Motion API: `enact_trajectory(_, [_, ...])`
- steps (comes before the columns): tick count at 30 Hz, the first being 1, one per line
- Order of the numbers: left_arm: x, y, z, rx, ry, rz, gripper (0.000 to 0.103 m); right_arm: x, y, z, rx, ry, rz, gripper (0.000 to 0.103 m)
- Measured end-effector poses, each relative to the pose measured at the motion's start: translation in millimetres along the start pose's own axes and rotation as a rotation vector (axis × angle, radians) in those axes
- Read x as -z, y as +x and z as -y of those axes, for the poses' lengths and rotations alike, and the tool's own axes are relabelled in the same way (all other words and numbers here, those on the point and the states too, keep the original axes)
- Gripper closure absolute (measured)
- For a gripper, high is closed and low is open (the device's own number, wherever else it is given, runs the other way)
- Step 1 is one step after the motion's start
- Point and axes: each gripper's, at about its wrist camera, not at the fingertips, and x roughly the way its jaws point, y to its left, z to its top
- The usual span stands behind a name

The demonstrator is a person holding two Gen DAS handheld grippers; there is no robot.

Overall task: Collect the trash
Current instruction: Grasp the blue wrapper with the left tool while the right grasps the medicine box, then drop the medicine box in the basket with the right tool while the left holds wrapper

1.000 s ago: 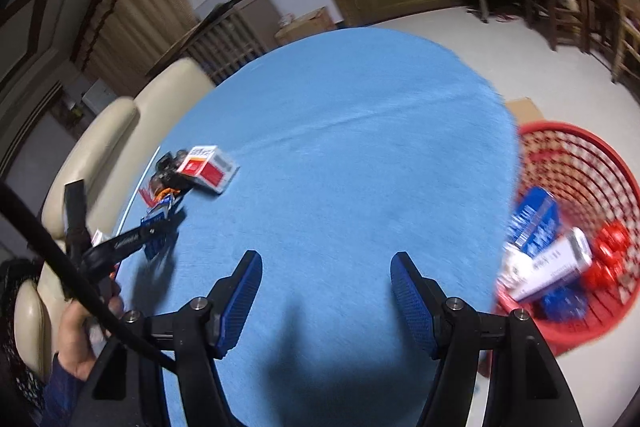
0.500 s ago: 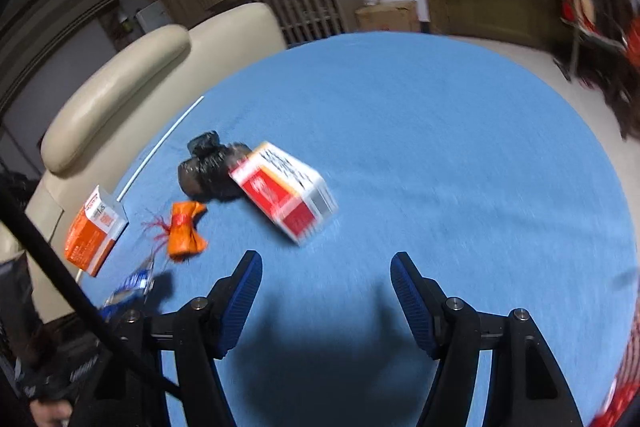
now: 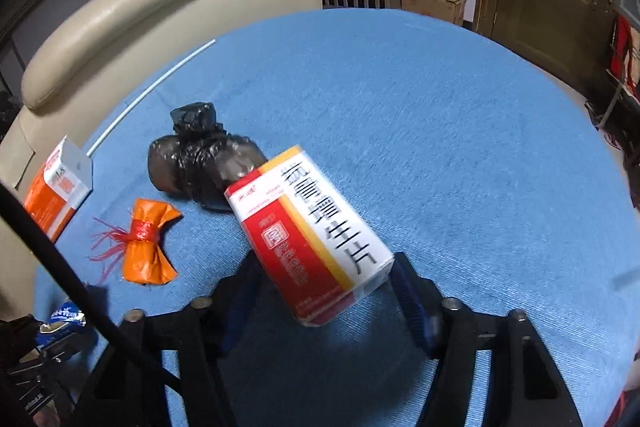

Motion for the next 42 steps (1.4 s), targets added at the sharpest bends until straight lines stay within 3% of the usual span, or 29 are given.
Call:
enact_trajectory(8, [0.5,-3.2,8.3,-0.013,-0.003,0.006,0.080,28.0,-36.4,9.0,-0.011,0.087,0.051,0.041])
enact_trajectory(26, [18.1,-42.7,54.9,-0.064,0.077,0.053,0.080,161.0,-137.4,15.3,-0.106,0.344,0.180,0.041])
enact_trajectory(42, [22.7,-41.8,95.2,-0.100,0.168,0.051,0.080,203.7,-167.9,30.4,-0.122,0.423,0.227,0.041])
